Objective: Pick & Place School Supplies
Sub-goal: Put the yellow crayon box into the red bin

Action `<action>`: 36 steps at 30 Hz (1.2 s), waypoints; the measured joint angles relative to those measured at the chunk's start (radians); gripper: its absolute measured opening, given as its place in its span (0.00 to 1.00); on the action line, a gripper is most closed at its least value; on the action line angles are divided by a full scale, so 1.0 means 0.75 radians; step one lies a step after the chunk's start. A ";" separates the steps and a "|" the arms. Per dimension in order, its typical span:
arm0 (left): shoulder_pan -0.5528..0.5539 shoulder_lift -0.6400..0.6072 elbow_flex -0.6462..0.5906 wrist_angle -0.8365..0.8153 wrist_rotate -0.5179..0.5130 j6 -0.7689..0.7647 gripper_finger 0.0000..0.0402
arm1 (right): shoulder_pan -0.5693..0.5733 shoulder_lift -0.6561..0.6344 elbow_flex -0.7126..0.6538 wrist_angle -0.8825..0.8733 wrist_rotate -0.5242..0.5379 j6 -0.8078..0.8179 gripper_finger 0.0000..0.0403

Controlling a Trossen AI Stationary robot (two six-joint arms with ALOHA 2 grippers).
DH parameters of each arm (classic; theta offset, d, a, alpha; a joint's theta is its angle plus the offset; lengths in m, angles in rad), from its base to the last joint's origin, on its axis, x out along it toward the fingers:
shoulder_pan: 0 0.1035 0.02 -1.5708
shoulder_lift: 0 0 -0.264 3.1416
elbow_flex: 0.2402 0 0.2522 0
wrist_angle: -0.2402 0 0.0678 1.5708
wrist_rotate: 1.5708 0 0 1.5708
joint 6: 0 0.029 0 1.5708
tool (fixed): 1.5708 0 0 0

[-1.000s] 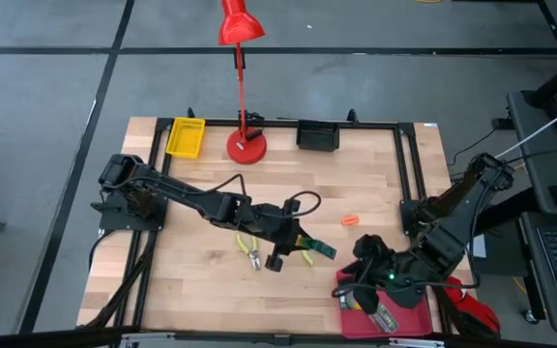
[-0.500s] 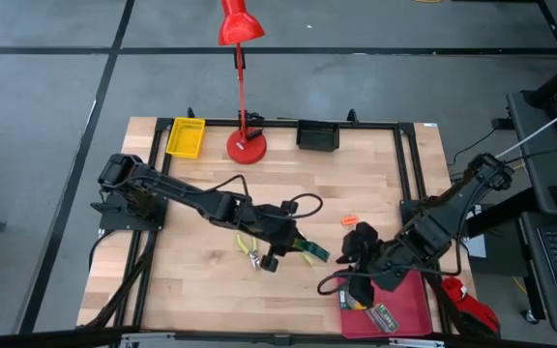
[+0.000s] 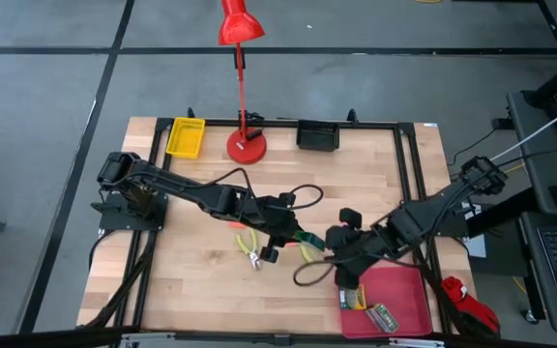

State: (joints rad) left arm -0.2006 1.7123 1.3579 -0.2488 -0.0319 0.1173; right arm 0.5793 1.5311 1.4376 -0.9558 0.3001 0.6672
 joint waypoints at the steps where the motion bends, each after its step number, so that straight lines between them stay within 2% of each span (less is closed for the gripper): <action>1: 0.001 0.000 0.000 0.003 -0.001 0.000 0.30 | -0.014 -0.001 0.000 -0.003 0.013 -0.001 0.38; 13: 0.008 0.001 0.000 -0.002 -0.016 0.001 0.30 | -0.071 -0.008 0.000 0.009 0.026 0.004 0.39; 26: 0.038 0.002 -0.002 0.006 -0.004 -0.001 0.30 | -0.130 -0.009 0.000 0.051 -0.006 0.042 0.55; 36: 0.034 0.002 -0.001 -0.007 0.021 -0.001 0.30 | -0.109 -0.045 0.000 0.026 -0.020 0.197 0.59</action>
State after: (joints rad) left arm -0.1755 1.7138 1.3571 -0.2542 -0.0158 0.1165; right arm 0.4973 1.4971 1.4376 -0.9365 0.2854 0.8148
